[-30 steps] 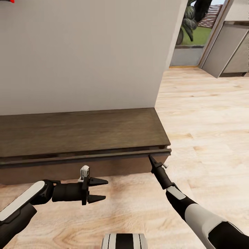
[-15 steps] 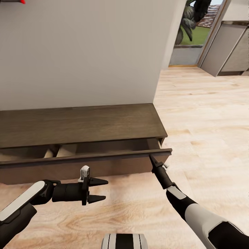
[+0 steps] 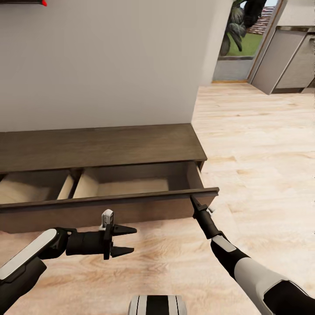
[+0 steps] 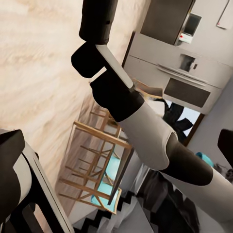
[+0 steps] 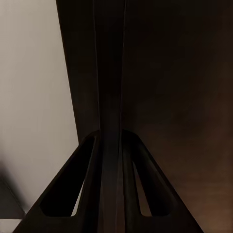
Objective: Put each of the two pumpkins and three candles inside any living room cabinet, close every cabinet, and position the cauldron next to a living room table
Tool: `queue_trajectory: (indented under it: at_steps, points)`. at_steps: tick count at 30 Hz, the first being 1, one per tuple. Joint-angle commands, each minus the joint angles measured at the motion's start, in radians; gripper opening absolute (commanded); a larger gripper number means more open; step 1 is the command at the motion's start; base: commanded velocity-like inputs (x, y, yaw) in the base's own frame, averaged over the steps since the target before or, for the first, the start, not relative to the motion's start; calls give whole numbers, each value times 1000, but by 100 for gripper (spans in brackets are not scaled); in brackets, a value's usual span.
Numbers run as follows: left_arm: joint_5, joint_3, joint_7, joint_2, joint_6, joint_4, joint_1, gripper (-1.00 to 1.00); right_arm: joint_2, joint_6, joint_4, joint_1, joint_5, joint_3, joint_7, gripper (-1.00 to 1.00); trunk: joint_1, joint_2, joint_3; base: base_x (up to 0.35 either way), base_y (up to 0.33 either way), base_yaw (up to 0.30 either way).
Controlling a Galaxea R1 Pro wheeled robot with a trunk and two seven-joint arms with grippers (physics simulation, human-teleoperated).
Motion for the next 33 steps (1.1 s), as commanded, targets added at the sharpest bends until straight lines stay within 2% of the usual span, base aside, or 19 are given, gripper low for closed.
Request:
queue_trajectory:
  at_steps: [1,13,33]
  points:
    - [11,-2,9,0,0,0,-1,100,0,11,0,0,1,47,2,-100,-1,0,-1,-329,0,0]
    - [11,-2,9,0,0,-1,-1,100,0,12,0,0,1,47,6,-100,-1,0,-1,-298,0,0]
    - [11,-2,9,0,0,-1,-1,100,1,12,0,0,1,47,4,-100,-1,0,-1,-51,0,0]
